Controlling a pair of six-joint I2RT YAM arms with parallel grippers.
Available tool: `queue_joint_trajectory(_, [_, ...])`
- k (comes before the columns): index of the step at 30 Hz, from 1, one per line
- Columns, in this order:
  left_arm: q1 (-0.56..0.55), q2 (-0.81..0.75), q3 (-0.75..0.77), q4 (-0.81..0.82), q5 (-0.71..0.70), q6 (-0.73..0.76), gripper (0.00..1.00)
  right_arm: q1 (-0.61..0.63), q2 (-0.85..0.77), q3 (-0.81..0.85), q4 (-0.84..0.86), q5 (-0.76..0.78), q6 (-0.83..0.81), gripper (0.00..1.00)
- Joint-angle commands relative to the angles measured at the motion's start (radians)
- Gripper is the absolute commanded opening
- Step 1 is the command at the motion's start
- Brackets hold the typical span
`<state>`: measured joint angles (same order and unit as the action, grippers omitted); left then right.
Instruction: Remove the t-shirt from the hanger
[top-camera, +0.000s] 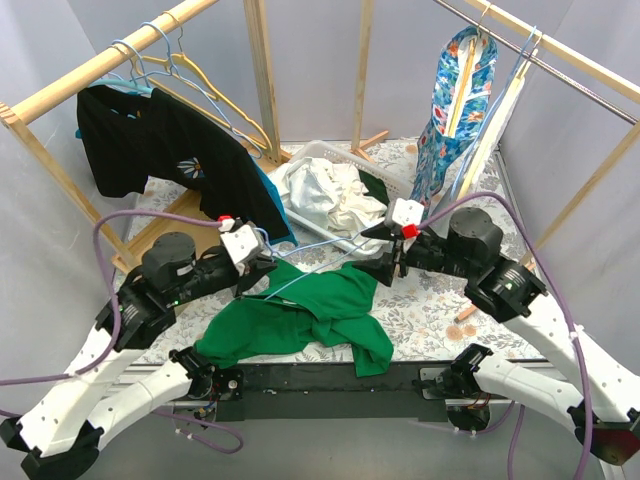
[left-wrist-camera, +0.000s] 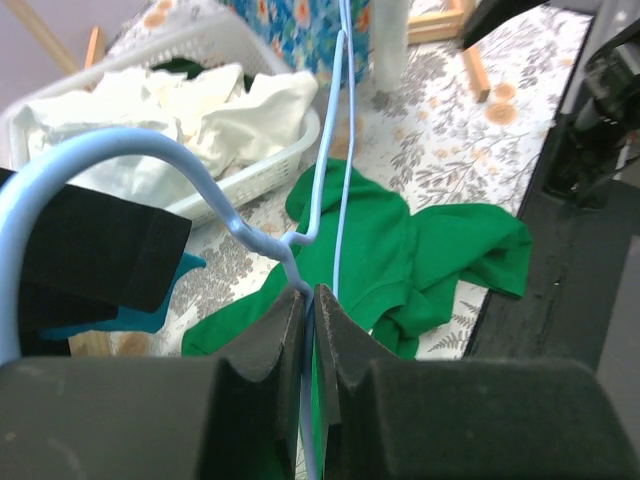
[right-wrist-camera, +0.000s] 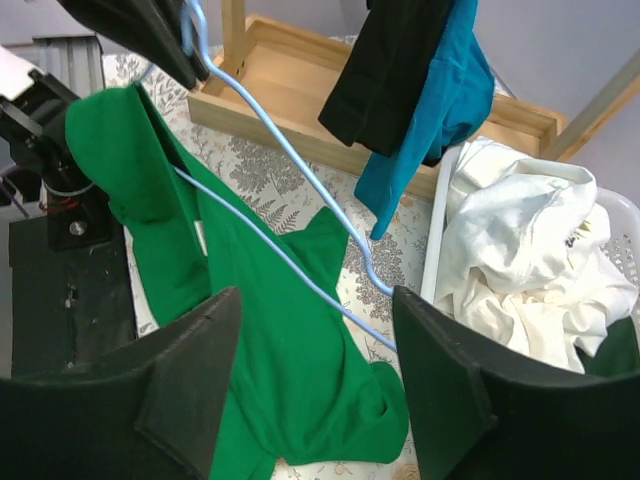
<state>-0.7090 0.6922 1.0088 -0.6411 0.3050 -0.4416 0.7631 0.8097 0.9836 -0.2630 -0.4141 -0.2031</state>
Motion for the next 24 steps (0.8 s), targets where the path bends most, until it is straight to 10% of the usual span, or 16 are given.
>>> queue_joint_trajectory(1, [0.003,-0.069,0.08,-0.081,0.089,-0.025,0.0,0.007,0.054,0.078,-0.044,-0.08,-0.074,0.74])
queue_joint_trajectory(24, [0.003,-0.106,0.085,-0.161,0.157,-0.046,0.0,0.031,0.058,0.211,-0.191,-0.143,-0.171,0.77])
